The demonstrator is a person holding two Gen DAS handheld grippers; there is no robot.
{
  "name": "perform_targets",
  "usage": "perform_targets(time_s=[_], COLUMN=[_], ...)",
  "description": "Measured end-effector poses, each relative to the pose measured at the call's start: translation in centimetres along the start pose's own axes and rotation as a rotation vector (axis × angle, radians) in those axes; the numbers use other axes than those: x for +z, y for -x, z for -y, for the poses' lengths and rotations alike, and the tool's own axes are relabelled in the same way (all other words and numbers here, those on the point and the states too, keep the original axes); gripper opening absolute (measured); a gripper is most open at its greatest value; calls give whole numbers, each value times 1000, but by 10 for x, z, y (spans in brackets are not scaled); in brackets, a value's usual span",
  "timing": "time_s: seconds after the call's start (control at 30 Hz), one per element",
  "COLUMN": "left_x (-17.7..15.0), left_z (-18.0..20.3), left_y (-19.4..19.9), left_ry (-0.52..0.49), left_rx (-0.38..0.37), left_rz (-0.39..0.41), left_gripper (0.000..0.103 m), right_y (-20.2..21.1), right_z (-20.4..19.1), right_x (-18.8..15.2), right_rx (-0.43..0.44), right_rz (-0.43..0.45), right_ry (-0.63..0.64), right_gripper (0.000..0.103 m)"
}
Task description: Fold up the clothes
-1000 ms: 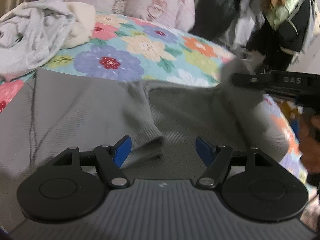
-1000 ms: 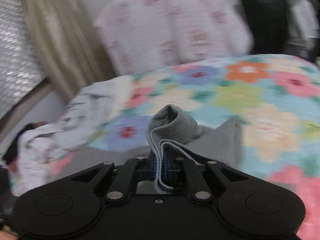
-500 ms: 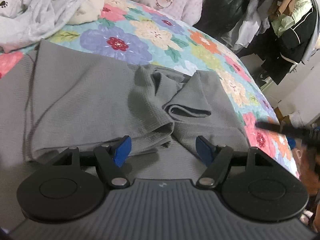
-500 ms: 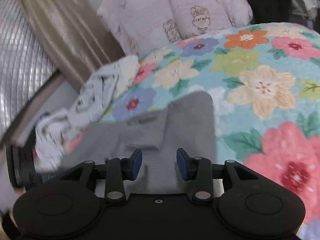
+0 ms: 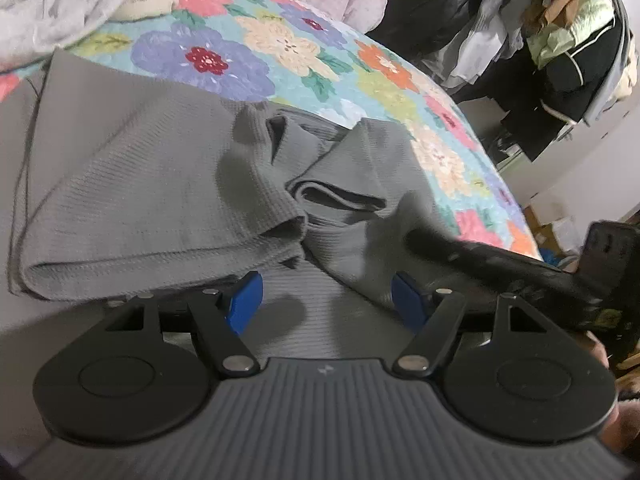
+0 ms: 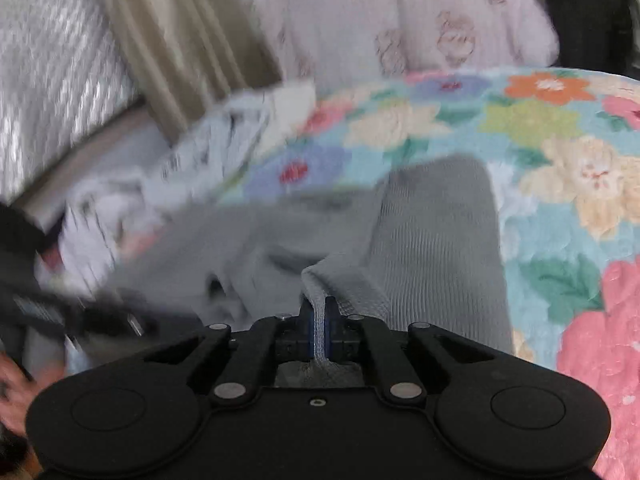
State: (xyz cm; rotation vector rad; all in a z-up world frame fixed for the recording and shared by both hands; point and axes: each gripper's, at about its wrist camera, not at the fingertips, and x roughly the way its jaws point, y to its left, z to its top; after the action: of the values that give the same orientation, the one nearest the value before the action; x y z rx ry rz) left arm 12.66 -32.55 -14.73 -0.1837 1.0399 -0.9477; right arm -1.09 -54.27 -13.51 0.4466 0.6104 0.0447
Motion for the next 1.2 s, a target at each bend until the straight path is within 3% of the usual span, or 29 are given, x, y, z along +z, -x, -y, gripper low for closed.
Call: perform_targets(time_s=[0.1,0.23,0.33,0.47,0.6,0.8,0.93,1.0,1.1,1.2], left_x=[5,8,6,1,1,10,2,-2,0,0], left_z=[1,1,-3,4,18,22,15,7,-5,5], left_y=[5,5,-1,-12,-10,-4,-11,-14,-8,-5], left_ry=[25,38,49,39,-26,-74,-39,11,59,-39], left_rx=[-34,-32,-19,5,6,31,68,96,55,90], left_rz=[5,-8,-29,-64,-48,-26,-80,-86,-73,-64], left_gripper=[71,73,73,73,73,73,78,78,75,75], right_y=[26,23,-10,-7,-1,-22,-17,-25,-31,-27], right_z=[0,-7,-24,-26,-11,-35,-17,-6,16,46], right_x=[2,-10,-24,-18,-10,-22,-3,8,23,32], right_rx=[61,220,148,244,424,342,327,298,229,208], right_rz=[7,-208,-371,-342,-289,-389,-288,-302,-262,-198], right_ry=[-67,-12,108,86,-53,35,-60,-90,-120,-237], right_gripper=[6,7,13,37,42,42,44,46,47,48])
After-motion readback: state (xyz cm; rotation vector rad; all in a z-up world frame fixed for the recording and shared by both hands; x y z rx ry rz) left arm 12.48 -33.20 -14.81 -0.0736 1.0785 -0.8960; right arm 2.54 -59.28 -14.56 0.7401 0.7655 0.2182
